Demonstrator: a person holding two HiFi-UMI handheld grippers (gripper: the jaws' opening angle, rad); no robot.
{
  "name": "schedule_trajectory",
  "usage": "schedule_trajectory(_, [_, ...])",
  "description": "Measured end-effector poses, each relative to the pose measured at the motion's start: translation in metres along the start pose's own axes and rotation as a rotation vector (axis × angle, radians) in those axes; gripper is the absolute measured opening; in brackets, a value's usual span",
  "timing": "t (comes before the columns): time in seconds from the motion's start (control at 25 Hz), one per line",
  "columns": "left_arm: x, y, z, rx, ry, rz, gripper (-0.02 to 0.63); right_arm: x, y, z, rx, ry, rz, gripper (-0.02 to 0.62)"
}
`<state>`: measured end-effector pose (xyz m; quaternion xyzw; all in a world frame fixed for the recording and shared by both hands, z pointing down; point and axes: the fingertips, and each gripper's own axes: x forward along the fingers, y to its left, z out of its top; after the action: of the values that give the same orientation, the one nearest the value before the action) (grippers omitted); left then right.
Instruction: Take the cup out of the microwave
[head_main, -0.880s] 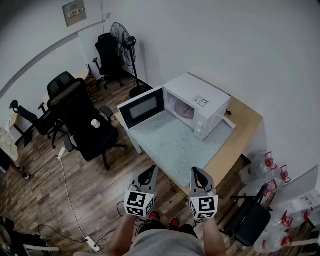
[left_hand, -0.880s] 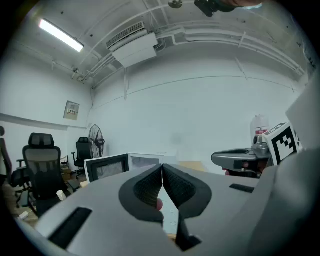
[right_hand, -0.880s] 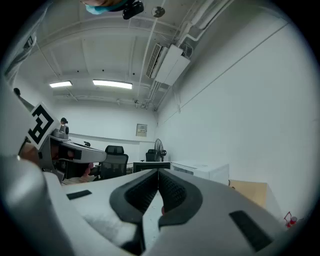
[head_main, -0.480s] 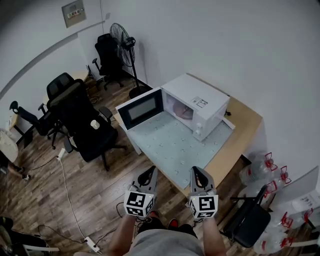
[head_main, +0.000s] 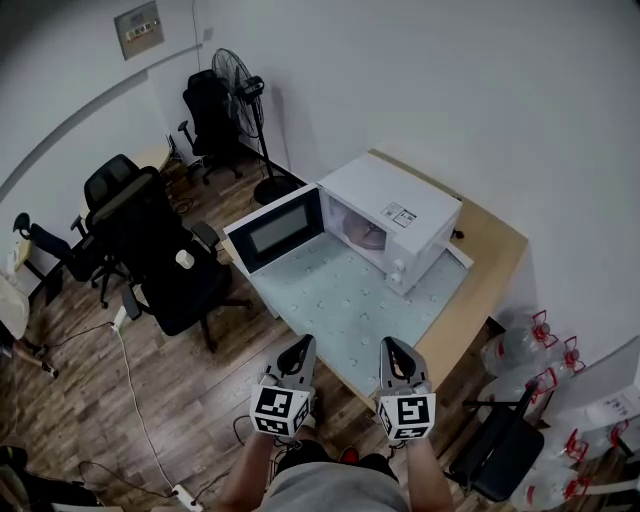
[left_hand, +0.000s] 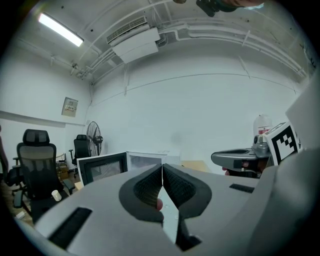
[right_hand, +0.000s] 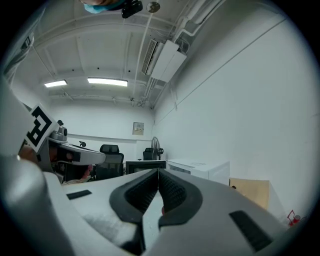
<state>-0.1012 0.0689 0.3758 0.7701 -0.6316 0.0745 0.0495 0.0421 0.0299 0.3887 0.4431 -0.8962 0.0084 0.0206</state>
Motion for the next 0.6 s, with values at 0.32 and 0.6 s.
schedule_trajectory(0.32, [0.069,0.036,0.006,0.002,0.024,-0.059,0.025,0.066,-0.02,-0.007,0.023,0.025,-0.046,0.019])
schedule_trajectory(0.6, [0.138,0.074,0.009,0.02,0.056,-0.13,0.025,0.13,-0.038,-0.014,0.054,0.053,-0.113,0.02])
